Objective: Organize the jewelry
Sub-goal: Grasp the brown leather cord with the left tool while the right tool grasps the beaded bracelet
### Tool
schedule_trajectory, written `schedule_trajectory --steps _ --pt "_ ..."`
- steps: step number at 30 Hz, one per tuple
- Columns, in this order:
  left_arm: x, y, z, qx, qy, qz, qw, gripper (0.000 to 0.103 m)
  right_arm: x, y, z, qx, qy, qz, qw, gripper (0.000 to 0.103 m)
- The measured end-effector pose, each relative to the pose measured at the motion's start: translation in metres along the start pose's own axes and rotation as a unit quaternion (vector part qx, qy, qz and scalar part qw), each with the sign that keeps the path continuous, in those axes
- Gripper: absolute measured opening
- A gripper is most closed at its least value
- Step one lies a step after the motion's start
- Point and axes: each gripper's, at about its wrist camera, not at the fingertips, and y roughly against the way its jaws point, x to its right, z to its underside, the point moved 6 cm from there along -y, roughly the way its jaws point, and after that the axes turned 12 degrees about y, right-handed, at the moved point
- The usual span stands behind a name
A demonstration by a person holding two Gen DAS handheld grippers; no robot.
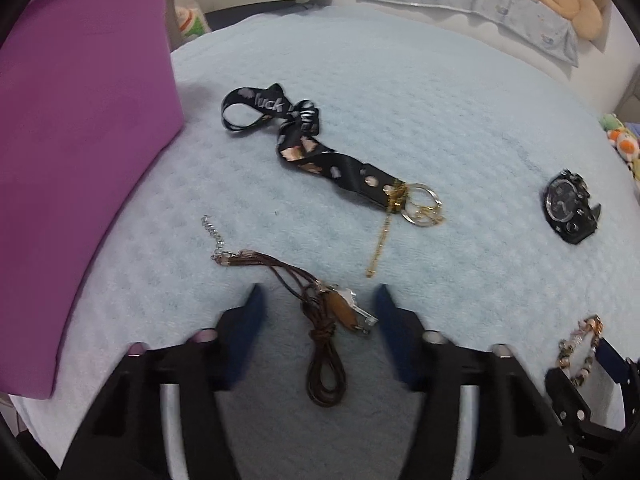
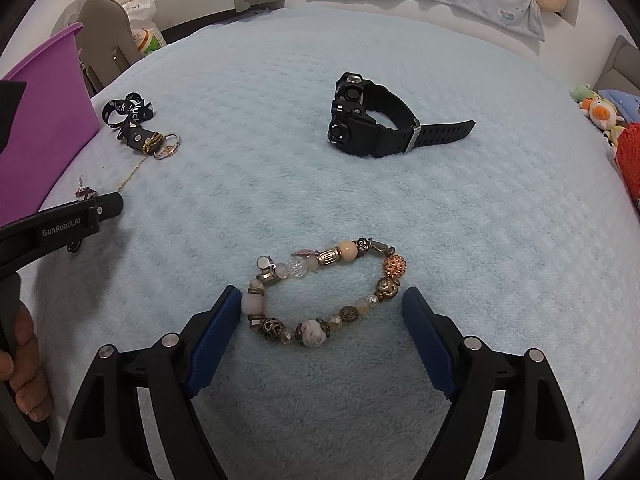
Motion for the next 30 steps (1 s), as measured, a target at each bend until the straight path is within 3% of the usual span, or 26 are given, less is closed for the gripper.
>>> schedule_trajectory --steps 2,4,7,8,9,18,30 --pt "0.003 0.001 0.001 -0.003 -0.004 0.011 0.9999 0.024 -0.003 0.001 -0.001 0.002 0.005 0.000 1.000 0.069" --pt "0.005 0.004 0.003 -0.003 -0.010 0.007 0.9999 0.014 -0.009 0.003 -0.001 0.005 0.014 -0.006 1.000 0.061" --pt "0.001 0.010 0.007 -0.009 -0.004 0.017 0.9998 0.011 -0.011 0.006 -0.002 0.008 0.014 -0.012 1.000 0.049" --pt "-0.001 0.012 0.007 -0.013 0.000 0.023 0.9996 0.011 -0.010 0.007 -0.001 0.008 0.011 -0.016 1.000 0.040" --pt "-0.005 0.015 0.009 -0.015 0.003 0.028 0.9995 0.011 -0.008 0.009 -0.001 0.010 0.004 -0.022 1.000 0.020" --pt "-0.019 0.043 0.019 -0.023 0.009 0.051 0.9984 0.011 0.006 0.023 0.007 0.008 -0.055 -0.071 0.996 0.015" --pt "-0.012 0.089 0.032 -0.007 -0.010 0.083 0.9965 0.011 0.018 0.059 0.020 0.022 -0.085 -0.081 0.993 0.015"
